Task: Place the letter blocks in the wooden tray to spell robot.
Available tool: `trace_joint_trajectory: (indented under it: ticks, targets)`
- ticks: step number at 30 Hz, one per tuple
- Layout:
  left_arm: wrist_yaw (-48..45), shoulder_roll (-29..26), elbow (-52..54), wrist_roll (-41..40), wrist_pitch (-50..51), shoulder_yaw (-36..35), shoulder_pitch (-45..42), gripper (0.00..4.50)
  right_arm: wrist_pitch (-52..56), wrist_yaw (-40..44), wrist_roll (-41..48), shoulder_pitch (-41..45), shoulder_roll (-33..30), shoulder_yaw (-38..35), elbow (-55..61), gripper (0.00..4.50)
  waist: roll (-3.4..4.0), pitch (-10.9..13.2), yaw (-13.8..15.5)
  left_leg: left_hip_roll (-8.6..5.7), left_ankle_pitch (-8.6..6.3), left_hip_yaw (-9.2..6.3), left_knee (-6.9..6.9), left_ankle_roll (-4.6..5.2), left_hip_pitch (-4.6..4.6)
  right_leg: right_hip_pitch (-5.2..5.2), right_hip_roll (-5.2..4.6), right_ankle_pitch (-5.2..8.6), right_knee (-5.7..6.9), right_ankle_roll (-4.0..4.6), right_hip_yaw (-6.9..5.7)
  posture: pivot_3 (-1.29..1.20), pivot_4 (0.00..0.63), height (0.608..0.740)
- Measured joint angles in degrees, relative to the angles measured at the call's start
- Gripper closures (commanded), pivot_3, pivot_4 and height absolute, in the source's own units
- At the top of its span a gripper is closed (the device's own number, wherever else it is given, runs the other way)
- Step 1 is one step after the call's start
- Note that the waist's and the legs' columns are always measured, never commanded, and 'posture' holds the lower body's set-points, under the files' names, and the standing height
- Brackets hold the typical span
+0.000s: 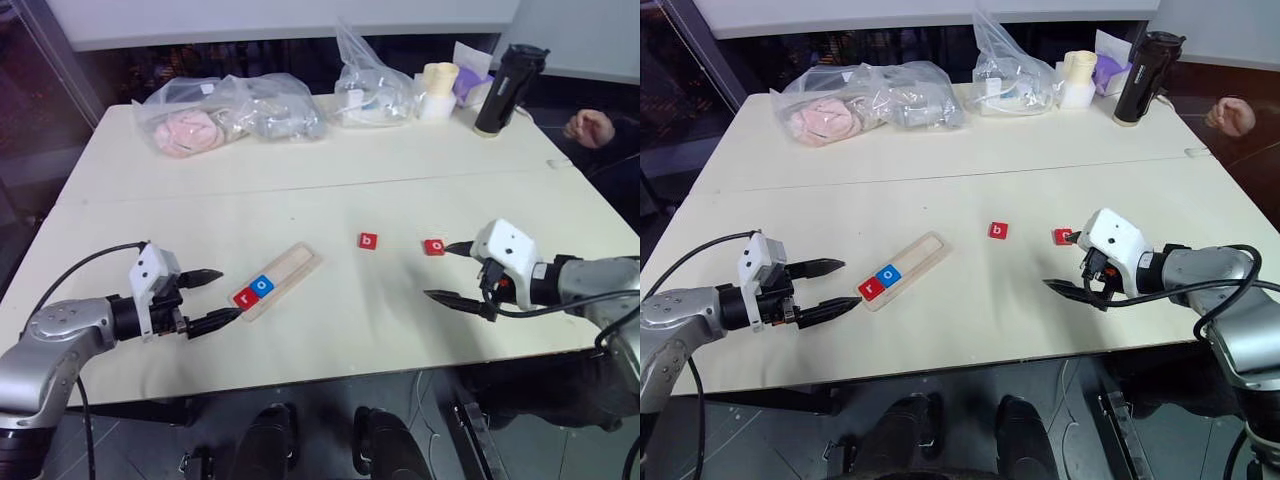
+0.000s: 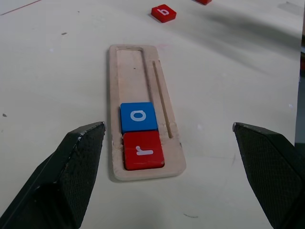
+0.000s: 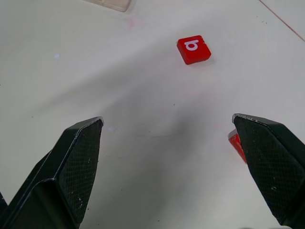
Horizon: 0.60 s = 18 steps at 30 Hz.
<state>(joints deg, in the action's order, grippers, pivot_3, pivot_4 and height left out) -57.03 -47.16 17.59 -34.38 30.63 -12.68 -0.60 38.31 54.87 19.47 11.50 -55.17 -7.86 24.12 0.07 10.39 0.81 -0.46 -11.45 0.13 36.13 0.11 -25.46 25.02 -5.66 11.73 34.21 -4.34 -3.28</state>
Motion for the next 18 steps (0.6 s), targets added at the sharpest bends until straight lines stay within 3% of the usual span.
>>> trace_joint_trajectory:
  ticks: [18]
  targets:
    - [0.1,-0.1,1.0,-0.1,2.6,0.0,-0.3,0.00,0.1,-1.5,0.0,0.9,0.0,0.3,0.0,0.02,0.00,0.0,0.0,0.00,0.02,0.04,0.02,0.03,0.01,0.00,0.04,-0.01,0.04,0.01,0.00,0.00,0.150,0.725]
